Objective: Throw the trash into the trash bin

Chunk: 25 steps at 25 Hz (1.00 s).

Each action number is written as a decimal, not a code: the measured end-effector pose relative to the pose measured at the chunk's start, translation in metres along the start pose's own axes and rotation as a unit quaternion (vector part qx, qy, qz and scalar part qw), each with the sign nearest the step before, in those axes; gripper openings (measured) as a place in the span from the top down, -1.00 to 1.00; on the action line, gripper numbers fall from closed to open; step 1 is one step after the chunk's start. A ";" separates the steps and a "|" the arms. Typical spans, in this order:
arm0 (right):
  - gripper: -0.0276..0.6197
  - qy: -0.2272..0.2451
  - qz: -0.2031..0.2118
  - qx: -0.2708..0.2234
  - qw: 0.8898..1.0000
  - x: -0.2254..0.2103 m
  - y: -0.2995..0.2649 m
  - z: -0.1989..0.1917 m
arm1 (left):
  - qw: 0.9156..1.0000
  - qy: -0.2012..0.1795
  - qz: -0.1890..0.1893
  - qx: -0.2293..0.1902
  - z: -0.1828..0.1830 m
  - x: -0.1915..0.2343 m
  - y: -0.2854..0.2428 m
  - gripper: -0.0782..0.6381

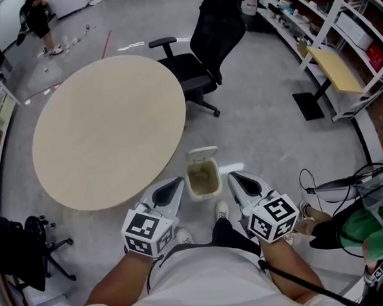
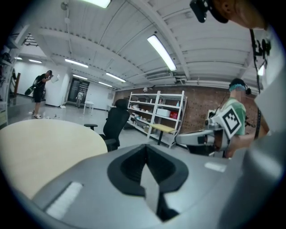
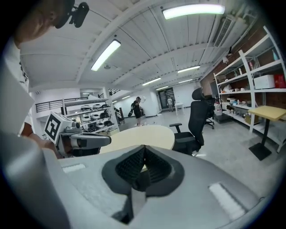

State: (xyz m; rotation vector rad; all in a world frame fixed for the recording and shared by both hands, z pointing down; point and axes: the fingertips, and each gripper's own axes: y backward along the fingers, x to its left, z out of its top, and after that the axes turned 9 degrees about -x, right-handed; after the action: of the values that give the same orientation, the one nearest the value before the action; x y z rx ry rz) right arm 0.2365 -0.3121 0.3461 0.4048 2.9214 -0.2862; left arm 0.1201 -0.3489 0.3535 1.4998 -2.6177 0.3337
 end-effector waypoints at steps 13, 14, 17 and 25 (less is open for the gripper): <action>0.91 0.019 0.014 -0.029 0.999 0.003 0.026 0.032 | 1.000 -0.003 0.026 -0.016 0.008 -0.010 0.024 0.76; 0.91 0.018 0.018 -0.030 0.999 0.000 0.027 0.032 | 0.999 -0.003 0.031 -0.020 0.009 -0.013 0.023 0.76; 0.91 0.017 0.033 -0.031 0.999 -0.007 0.033 0.036 | 0.998 -0.003 0.046 -0.031 0.016 -0.023 0.017 0.76; 0.91 0.017 0.063 -0.036 0.997 -0.042 0.069 0.045 | 0.997 -0.007 0.071 -0.040 0.020 -0.075 -0.010 0.76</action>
State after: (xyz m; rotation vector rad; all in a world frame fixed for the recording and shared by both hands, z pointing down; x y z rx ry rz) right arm 0.3024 -0.2675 0.2995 0.5839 2.9125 -0.1570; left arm 0.1672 -0.2952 0.3207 1.3004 -2.7207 0.2274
